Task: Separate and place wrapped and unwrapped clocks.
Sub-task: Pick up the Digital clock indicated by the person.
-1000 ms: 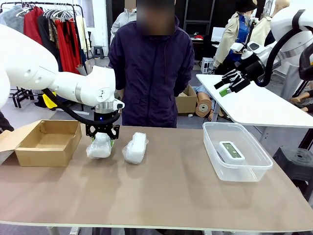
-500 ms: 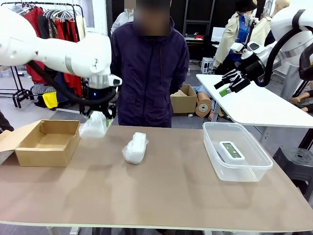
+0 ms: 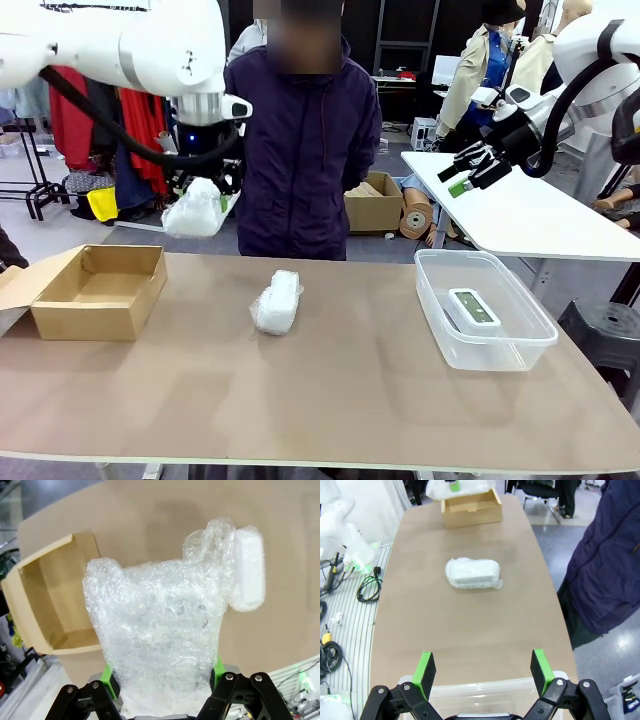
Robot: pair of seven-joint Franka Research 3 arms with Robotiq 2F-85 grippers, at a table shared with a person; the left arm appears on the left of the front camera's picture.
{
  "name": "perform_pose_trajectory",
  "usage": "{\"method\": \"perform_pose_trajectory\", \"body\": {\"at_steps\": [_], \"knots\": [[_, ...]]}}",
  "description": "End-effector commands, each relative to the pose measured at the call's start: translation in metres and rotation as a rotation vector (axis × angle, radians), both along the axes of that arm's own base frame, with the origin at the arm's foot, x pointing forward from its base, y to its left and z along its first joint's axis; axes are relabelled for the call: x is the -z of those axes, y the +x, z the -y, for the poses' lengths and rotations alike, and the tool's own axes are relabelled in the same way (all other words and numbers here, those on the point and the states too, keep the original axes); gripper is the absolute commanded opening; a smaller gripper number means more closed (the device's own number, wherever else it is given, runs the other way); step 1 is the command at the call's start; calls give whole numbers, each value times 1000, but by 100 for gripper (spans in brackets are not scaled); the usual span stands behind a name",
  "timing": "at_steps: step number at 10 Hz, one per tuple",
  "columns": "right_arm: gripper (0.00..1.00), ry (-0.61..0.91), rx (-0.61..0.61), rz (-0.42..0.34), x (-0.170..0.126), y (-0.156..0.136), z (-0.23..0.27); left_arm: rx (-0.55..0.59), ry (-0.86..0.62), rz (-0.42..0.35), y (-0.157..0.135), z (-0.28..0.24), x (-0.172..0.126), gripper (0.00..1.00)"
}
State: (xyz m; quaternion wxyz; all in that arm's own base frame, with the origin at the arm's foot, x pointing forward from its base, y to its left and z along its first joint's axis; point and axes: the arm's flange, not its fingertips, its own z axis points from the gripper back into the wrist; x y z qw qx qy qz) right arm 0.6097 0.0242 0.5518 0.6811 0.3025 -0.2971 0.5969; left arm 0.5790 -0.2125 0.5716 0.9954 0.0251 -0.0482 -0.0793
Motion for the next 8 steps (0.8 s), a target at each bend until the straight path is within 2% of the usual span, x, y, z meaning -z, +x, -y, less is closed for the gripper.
{"method": "perform_pose_trajectory", "body": {"at_steps": [1, 4, 5, 8], "knots": [[100, -1, -4, 4, -2, -3, -1, 48, 25, 26, -5, 11, -23, 0], [100, -1, -4, 4, -2, -3, -1, 46, 46, 74, -6, 19, -39, 0], [100, -1, -4, 4, -2, -3, -1, 73, 33, 61, -1, 18, -35, 0], [100, -1, -4, 4, -2, -3, -1, 49, 27, 61, -9, 22, -38, 0]]}}
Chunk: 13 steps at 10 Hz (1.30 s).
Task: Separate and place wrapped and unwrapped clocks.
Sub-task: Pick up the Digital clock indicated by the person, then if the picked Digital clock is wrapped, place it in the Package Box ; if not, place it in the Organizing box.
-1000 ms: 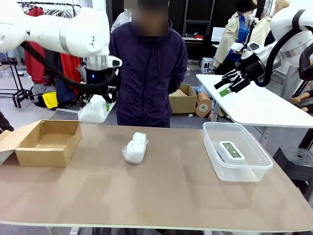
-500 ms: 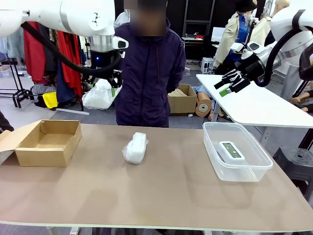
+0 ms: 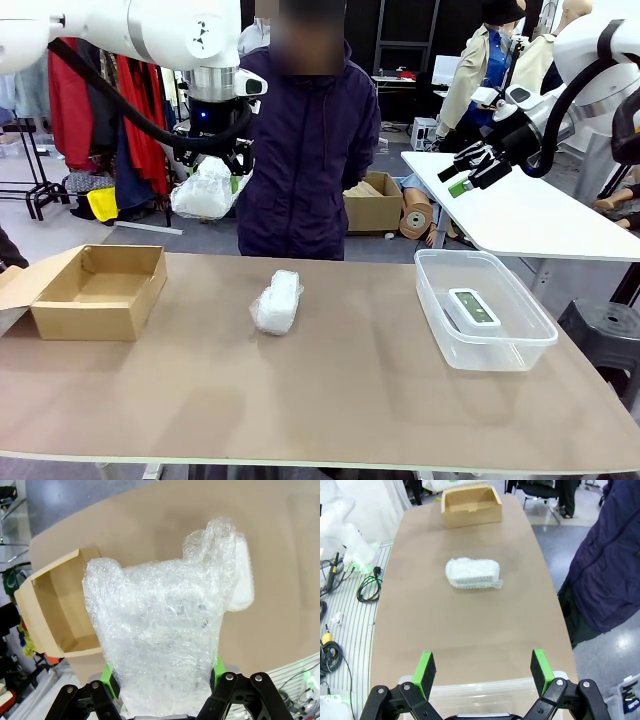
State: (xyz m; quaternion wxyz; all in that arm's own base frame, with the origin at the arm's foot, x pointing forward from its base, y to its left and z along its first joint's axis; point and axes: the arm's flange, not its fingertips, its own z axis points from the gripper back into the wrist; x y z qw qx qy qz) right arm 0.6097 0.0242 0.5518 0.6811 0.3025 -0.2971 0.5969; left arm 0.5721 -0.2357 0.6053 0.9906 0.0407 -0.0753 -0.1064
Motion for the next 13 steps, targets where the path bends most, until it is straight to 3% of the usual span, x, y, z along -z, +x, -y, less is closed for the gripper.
{"method": "perform_pose_trajectory", "body": {"at_steps": [1, 10, 11, 13], "knots": [[100, -1, -4, 4, -2, -3, -1, -5, -3, 5, -2, -1, -4, 0], [100, -1, -4, 4, -2, -3, -1, 0, 0, 0, 0, 0, 0, 0], [100, -1, -4, 4, -2, -3, -1, 59, 15, -38, -5, -17, -8, 0], [100, -1, -4, 4, -2, -3, -1, 69, 26, -13, -12, -60, -11, 0]]}}
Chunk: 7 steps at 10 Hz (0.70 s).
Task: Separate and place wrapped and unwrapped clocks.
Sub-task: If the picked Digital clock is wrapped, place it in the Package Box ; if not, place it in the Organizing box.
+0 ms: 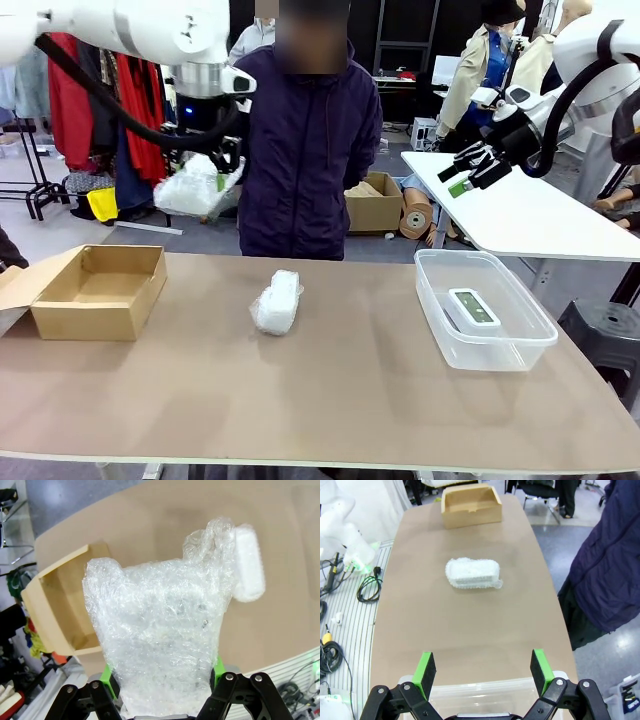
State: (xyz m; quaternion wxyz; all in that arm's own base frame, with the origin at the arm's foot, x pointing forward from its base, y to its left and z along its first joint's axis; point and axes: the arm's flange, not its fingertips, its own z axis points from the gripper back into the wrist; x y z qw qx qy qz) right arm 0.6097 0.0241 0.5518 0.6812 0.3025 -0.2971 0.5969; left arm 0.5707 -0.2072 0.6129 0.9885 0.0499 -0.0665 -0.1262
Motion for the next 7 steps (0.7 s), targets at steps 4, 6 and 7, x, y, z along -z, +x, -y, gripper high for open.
{"method": "perform_pose_trajectory", "body": {"at_steps": [4, 6, 7], "knots": [[100, -1, -4, 4, -2, -3, -1, -158, 13, -9, -18, -118, 25, 0], [100, -1, -4, 4, -2, -3, -1, -307, 86, -25, -13, -155, 48, 0], [100, -1, -4, 4, -2, -3, -1, -382, 125, -23, -16, -169, 64, 0]]}}
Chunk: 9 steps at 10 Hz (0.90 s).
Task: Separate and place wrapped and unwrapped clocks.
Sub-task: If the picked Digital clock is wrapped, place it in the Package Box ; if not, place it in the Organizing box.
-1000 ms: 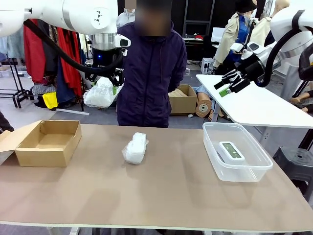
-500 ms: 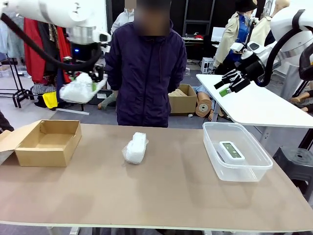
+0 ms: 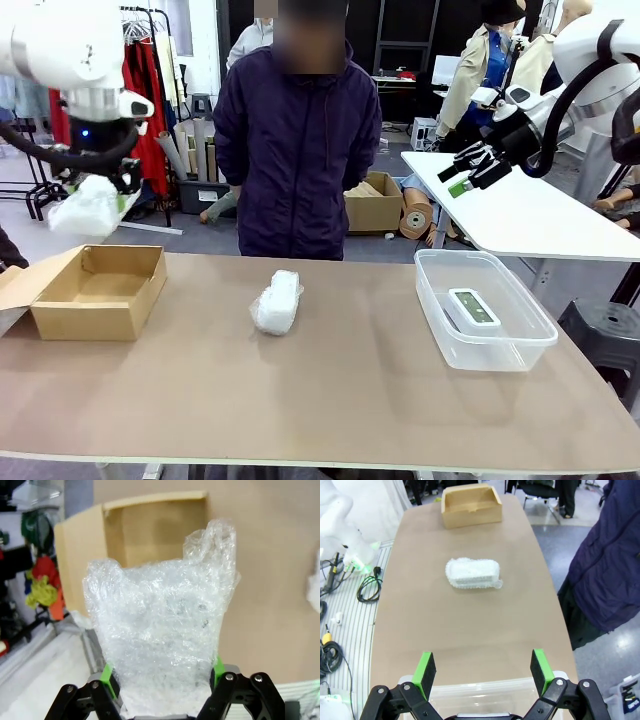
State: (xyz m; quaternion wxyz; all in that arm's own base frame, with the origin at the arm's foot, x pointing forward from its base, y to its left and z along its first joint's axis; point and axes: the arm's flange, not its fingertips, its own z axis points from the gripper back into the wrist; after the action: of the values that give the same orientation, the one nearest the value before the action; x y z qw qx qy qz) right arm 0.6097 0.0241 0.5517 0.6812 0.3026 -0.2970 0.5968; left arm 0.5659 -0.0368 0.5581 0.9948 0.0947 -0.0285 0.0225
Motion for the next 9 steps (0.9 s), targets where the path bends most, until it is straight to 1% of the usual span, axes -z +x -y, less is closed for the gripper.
{"method": "perform_pose_trajectory", "body": {"at_steps": [1, 2, 3, 4, 5, 6, 7, 9], "knots": [[100, -1, -4, 4, -2, -2, -1, -124, 77, 56, -6, -14, 24, 0], [100, -1, -4, 4, -2, -2, -1, -163, 79, 77, -3, -26, 37, 0], [100, -1, -4, 4, -2, -2, -1, -197, 102, 60, 0, -32, 50, 0], [100, -1, -4, 4, -2, -2, -1, -197, 108, 40, 5, -40, 56, 0], [100, -1, -4, 4, -2, -2, -1, -206, 71, 34, 5, -42, 62, 0], [100, -1, -4, 4, -2, -2, -1, -199, 23, 37, 8, -45, 60, 0], [100, -1, -4, 4, -2, -2, -1, -190, 81, 20, 7, -43, 63, 0], [100, -1, -4, 4, -2, -2, -1, -190, 81, 20, 7, -43, 63, 0]]}}
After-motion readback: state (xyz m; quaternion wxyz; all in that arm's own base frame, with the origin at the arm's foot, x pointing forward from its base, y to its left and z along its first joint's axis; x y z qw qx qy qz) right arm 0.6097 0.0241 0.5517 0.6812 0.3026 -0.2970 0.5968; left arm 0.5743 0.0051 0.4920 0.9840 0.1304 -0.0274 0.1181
